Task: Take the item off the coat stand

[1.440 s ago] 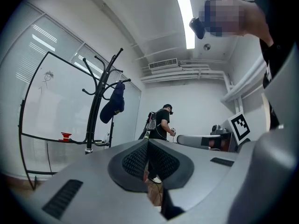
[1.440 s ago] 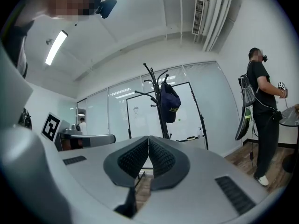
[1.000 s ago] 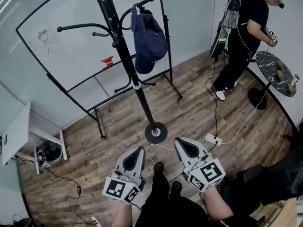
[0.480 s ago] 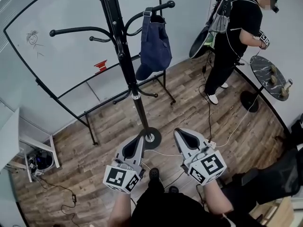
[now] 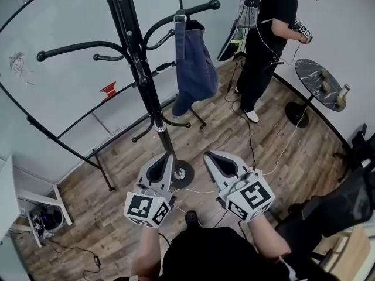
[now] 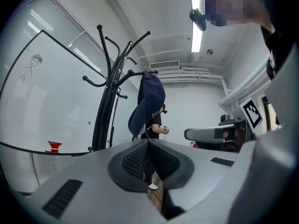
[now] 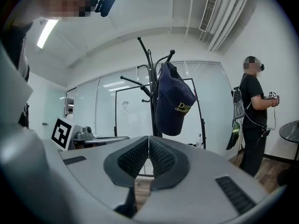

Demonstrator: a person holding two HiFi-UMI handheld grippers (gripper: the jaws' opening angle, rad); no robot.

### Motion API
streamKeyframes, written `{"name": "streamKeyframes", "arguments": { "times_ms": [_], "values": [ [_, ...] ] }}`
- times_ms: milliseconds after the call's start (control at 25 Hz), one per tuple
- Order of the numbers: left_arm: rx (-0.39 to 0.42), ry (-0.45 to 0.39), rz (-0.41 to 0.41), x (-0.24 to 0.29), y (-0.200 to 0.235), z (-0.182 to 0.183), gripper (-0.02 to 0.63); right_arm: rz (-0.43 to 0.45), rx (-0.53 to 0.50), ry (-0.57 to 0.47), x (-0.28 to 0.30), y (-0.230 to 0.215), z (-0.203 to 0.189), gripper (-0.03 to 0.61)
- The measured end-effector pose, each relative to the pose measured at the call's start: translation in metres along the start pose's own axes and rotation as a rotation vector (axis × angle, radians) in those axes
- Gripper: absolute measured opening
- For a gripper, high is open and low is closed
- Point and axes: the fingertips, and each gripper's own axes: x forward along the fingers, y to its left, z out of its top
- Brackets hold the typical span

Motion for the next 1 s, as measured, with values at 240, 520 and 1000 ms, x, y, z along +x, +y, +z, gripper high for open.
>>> {"name": "streamKeyframes", "arguments": {
  "times_ms": [240,520,1000],
  "values": [
    [0.02,0.005,-0.049,0.021,0.016,-0.004,0.017,-0.047,-0.001,0.006,0.013,-0.008,-0.004,0.031],
    [0.036,0.0,-0.037,0.042,0.036,0.004,0.017,-0.08,0.016,0.009,0.015,-0.022,-0.002,0.031],
    [0.049,-0.027,-0.062,0.065,0.043,0.01,0.134,-0.111,0.024,0.021,0.016,-0.035,-0.001,0.031]
  ]
}}
